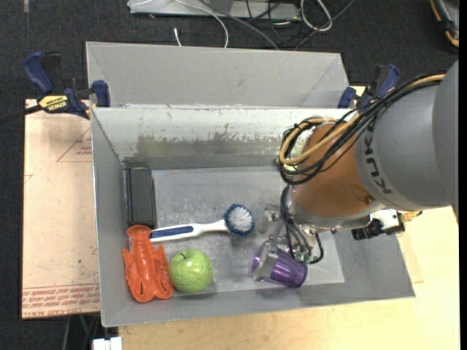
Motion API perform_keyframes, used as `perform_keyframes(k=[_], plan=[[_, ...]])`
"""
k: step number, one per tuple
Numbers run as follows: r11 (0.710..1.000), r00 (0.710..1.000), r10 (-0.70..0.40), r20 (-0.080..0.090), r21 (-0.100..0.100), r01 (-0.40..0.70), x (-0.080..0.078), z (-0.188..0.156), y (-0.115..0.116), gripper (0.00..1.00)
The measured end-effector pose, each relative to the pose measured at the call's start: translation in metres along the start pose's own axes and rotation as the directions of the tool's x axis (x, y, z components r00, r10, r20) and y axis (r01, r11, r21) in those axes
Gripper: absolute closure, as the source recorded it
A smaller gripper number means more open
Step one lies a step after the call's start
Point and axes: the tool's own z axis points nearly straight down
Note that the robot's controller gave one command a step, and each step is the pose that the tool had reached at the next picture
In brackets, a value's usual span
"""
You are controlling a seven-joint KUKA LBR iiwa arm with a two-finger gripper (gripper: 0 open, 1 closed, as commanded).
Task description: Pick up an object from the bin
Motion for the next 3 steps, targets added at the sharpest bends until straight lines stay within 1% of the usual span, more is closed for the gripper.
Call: perform_keyframes(k=[1, 2, 3], plan=[[0.914, 0.914, -0.406, 0.000, 0.000, 0.406, 0.004, 0.016, -0.021, 0.00], [0.976, 0.976, -0.219, -0.001, -0.001, 0.219, -0.007, 0.036, -0.044, 0.00], [0.718, 0.718, -0.696, 0.005, -0.001, 0.696, -0.014, 0.048, -0.048, 1.00]])
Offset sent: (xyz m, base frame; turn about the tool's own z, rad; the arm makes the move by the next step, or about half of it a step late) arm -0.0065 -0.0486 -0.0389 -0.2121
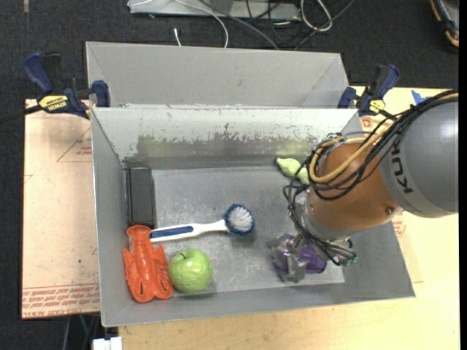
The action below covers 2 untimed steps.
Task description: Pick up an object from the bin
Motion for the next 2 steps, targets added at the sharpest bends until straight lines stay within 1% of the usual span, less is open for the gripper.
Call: perform_keyframes(k=[1, 2], plan=[[1.000, 1.000, 0.000, 0.000, 0.000, 0.000, 0.0000, 0.0000, 0.0000, 1.00], [1.000, 1.000, 0.006, -0.003, -0.002, -0.006, -0.0019, -0.0086, -0.0008, 1.00]])
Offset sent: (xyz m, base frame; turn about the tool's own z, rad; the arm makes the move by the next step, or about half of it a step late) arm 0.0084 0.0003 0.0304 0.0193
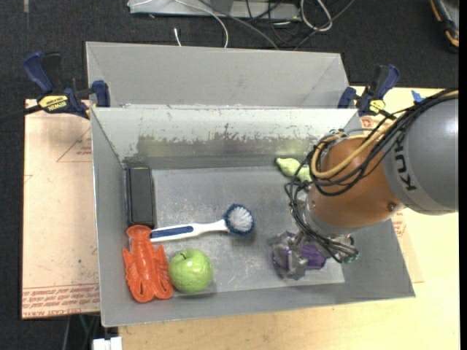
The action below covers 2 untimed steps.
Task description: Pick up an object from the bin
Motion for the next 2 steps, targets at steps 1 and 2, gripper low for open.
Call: perform_keyframes(k=[1, 2], plan=[[0.899, 0.899, -0.437, 0.003, 0.001, 0.437, -0.031, -0.003, -0.031, 1.00], [0.997, 0.997, -0.078, 0.004, -0.001, 0.078, -0.009, -0.066, -0.025, 1.00]])
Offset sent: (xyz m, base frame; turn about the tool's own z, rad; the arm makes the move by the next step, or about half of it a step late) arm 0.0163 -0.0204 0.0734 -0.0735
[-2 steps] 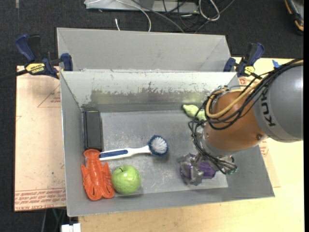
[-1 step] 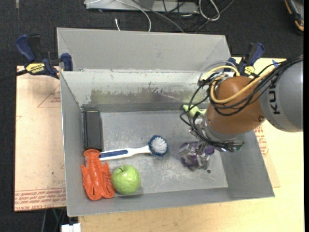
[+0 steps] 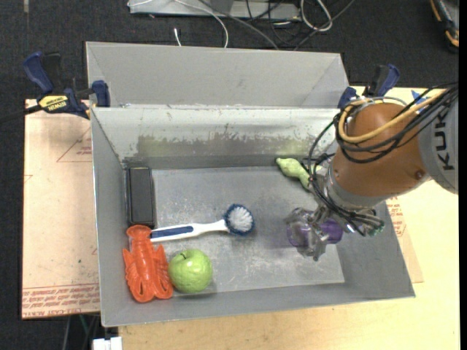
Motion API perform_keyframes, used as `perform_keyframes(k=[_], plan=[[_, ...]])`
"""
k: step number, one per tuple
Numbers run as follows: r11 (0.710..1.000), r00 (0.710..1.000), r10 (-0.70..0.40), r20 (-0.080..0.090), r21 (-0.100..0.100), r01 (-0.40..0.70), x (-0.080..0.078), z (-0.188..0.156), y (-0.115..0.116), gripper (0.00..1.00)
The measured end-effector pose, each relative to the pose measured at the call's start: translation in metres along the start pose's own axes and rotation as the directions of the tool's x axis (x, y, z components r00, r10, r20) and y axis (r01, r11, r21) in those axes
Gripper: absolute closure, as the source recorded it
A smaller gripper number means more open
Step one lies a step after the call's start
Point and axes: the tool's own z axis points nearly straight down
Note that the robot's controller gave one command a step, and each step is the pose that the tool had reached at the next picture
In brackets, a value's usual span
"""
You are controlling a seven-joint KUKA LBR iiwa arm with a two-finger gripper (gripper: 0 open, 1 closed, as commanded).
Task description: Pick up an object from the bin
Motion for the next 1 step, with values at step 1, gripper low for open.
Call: perform_keyframes(k=[1], plan=[[0.999, 0.999, -0.034, -0.006, -0.005, 0.033, 0.0023, -0.0286, 0.0015, 1.00]])
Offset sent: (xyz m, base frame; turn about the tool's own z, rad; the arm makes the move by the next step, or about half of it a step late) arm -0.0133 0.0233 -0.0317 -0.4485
